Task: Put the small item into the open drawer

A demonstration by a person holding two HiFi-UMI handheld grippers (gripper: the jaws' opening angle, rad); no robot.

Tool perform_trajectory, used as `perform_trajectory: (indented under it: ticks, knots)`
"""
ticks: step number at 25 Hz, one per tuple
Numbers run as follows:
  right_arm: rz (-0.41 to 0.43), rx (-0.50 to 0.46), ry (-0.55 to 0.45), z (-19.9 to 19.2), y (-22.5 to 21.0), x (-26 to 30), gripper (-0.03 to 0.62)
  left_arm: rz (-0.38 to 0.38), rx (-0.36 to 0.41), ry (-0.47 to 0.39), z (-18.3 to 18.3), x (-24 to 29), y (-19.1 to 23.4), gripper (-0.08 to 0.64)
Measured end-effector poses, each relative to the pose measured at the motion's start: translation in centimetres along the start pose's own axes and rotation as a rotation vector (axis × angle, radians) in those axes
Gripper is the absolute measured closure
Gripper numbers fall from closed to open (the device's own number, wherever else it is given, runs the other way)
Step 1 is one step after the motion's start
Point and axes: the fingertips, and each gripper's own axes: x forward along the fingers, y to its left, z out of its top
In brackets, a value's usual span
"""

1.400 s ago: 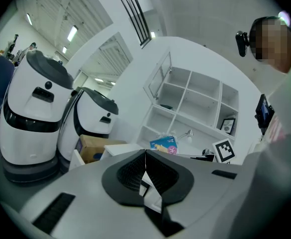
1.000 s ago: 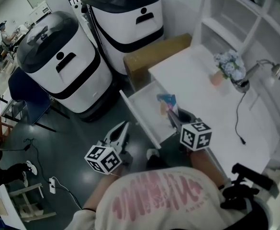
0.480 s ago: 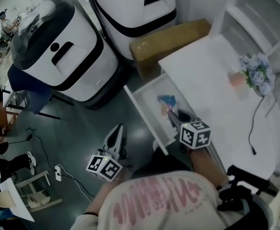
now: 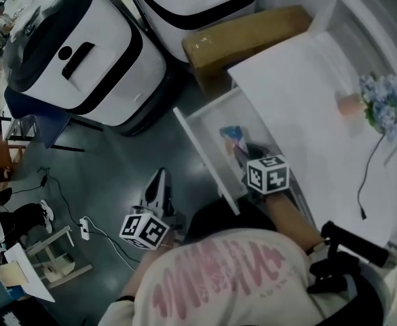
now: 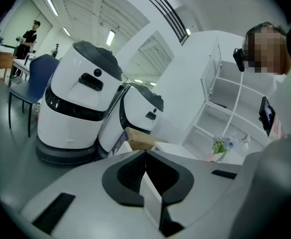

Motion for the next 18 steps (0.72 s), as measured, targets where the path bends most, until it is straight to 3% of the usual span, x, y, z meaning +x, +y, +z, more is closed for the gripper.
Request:
perform_trajectory:
  ticks: [18]
  knots:
    - [-0.071,-0.045,0.174,-4.4,-3.4,4.0,0.497,-0.039,0.037,0.085,-1.2,4.0,0.2,0.529]
